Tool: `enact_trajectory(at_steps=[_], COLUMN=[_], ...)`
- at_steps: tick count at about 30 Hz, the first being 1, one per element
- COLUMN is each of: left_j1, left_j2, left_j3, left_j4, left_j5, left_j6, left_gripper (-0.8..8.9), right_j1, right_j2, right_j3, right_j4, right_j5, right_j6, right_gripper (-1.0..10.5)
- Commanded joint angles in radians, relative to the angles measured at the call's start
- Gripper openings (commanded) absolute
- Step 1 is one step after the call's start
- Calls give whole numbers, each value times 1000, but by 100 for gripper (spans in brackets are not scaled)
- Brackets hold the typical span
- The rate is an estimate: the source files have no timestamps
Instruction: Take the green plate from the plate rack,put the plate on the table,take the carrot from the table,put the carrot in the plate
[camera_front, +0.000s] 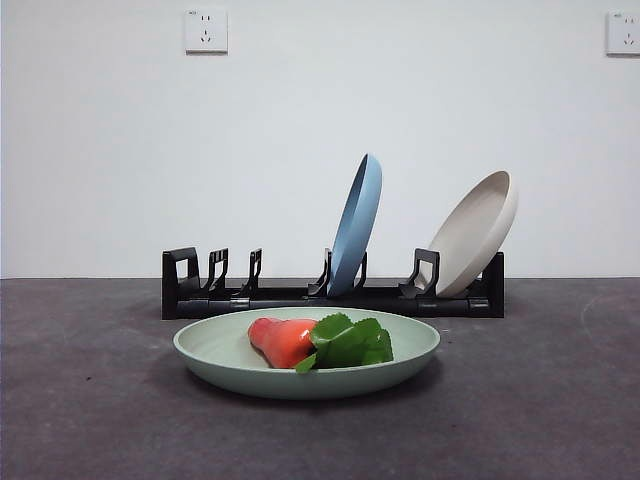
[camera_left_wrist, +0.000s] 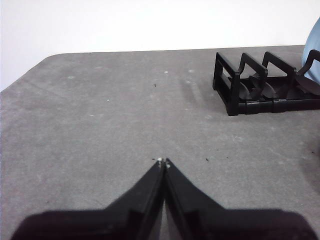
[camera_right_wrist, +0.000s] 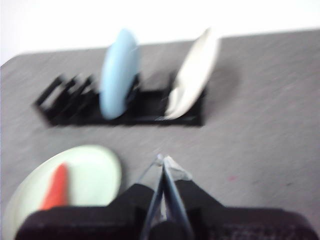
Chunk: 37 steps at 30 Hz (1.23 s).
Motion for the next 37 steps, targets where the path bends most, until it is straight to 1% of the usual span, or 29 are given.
enact_trajectory(at_steps=[1, 5, 7, 13, 18, 23, 28, 29, 31, 37], left_j1=[3, 3, 3, 3, 3, 3, 3, 3, 3, 3], left_j2=[-3, -3, -3, -3, -3, -3, -3, -3, -3, -3], left_j3=[-14, -14, -14, -14, -14, -14, -14, -14, -14, -14], left_j4=[6, 6, 6, 6, 6, 6, 6, 6, 6, 6], left_j5=[3, 3, 3, 3, 3, 3, 3, 3, 3, 3], left_j6=[-6, -6, -6, -6, -6, -6, -6, -6, -6, -6], left_gripper=[-3, -3, -3, -3, -3, -3, -3, -3, -3, -3], right_j1=[-61, -106, -117, -130, -130, -129, -129, -129, -128, -129], right_j2=[-90, -206, -254, -373, -438, -449, -449, -449, -449, -444], right_j3=[-164, -341, -408, -568, -659, -705, -705, -705, -705, -705], right_j4=[155, 335, 382, 434, 433, 427, 407, 407, 410, 411], right_j5=[-2, 4, 4, 5, 4, 3, 4, 3, 3, 4], right_j6=[-30, -43, -48, -48, -48, -48, -48, -45, -14, -14], right_gripper=[2, 2, 2, 2, 2, 2, 2, 2, 2, 2])
